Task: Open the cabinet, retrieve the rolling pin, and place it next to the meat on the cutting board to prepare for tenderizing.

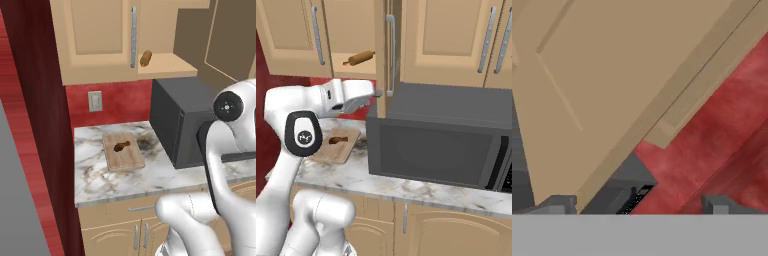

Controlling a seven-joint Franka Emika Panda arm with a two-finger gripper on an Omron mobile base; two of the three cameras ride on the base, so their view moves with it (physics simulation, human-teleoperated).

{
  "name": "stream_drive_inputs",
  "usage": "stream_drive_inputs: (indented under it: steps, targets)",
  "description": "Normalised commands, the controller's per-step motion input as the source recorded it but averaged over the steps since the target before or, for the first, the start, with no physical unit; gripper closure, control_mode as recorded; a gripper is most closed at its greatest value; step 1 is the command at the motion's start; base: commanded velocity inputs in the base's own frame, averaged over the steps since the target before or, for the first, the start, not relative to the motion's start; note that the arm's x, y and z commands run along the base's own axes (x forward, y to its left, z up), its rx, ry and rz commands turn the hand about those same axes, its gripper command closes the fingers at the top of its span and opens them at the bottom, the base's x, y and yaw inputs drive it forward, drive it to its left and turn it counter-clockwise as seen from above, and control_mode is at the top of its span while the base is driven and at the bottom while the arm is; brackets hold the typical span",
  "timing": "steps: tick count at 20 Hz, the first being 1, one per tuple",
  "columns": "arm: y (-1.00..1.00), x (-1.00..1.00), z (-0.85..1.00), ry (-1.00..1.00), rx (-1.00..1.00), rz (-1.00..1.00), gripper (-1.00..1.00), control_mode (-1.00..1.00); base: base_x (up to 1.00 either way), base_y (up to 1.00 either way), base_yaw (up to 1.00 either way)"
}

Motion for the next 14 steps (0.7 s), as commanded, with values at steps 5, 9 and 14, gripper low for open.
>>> stream_drive_inputs:
  steps: [5,9,14]
  targets:
    - [0.44,-0.59,0.00,-0.23,0.00,0.04,-1.00,-1.00,0.00,0.00,0.00]
    - [0.42,-0.52,0.00,-0.22,0.00,0.04,-1.00,-1.00,0.00,0.00,0.00]
    - [0.54,-0.28,0.00,-0.17,0.04,0.07,-1.00,-1.00,0.00,0.00,0.00]
